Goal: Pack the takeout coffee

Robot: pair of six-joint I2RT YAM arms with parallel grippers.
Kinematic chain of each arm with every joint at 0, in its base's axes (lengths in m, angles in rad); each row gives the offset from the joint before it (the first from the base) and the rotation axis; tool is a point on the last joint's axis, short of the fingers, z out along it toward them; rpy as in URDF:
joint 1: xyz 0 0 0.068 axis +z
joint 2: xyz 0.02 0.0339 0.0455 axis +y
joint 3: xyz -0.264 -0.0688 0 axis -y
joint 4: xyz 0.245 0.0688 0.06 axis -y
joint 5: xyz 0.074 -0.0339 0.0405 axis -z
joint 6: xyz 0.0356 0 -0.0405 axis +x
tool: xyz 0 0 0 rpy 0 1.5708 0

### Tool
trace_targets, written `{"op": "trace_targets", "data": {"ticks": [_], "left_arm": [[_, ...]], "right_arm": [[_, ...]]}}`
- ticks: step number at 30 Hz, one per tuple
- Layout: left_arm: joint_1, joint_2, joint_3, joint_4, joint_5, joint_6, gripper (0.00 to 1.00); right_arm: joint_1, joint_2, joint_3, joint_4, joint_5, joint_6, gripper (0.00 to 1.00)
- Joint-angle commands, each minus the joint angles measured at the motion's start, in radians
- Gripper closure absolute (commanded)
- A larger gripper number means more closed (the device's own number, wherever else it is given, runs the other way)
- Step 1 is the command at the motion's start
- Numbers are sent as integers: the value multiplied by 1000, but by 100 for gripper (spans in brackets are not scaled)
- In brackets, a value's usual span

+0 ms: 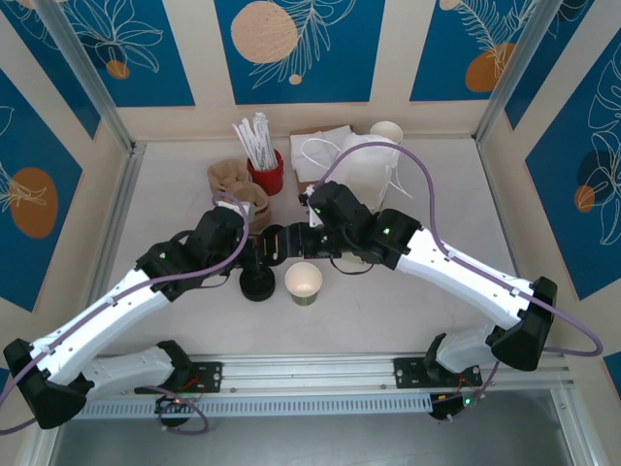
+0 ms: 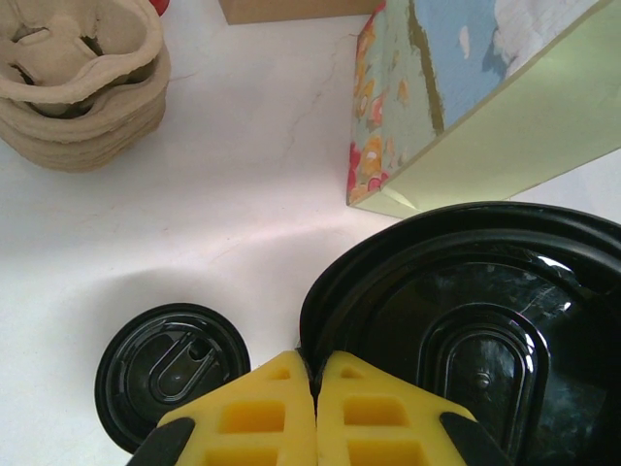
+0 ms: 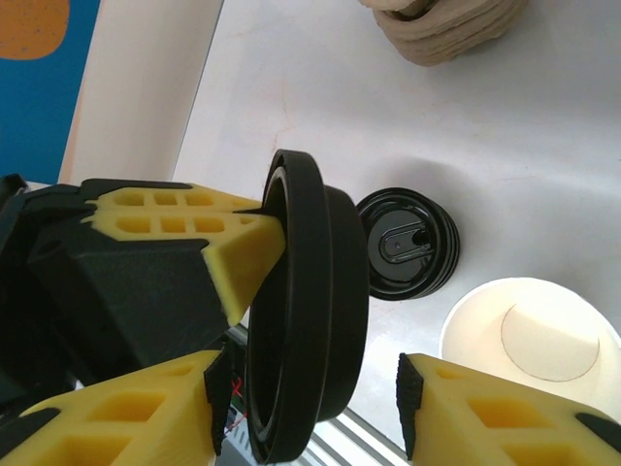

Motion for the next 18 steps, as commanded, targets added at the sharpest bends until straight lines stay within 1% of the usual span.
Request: {"op": "trace_targets", "data": {"ticks": [1,9,12,13,15,16,18], "left_arm": [[-19,1,42,-3,-20,19,94],[-38,-10,46,5,-17,24,94],[-41,-16,45,15,-10,29,94],[-41,-20,44,16,-9,31,94],[-41,-28,39,19,-5,40,93],[-41,-34,38,22,-1,44,90],[-41,-51,31,35,16,57,80]], "right_arm": [[1,15,39,-34,20,-14,52],[-7,17,33,-38,17,-1,59],[-11,14,32,-39,13,4,65],[-11,12,33,-40,12,5,68],[-17,1,24,-38,3,8,81],[-22,-3,18,-35,-4,8,84],[-30,-16,5,-33,-13,14,89]]}}
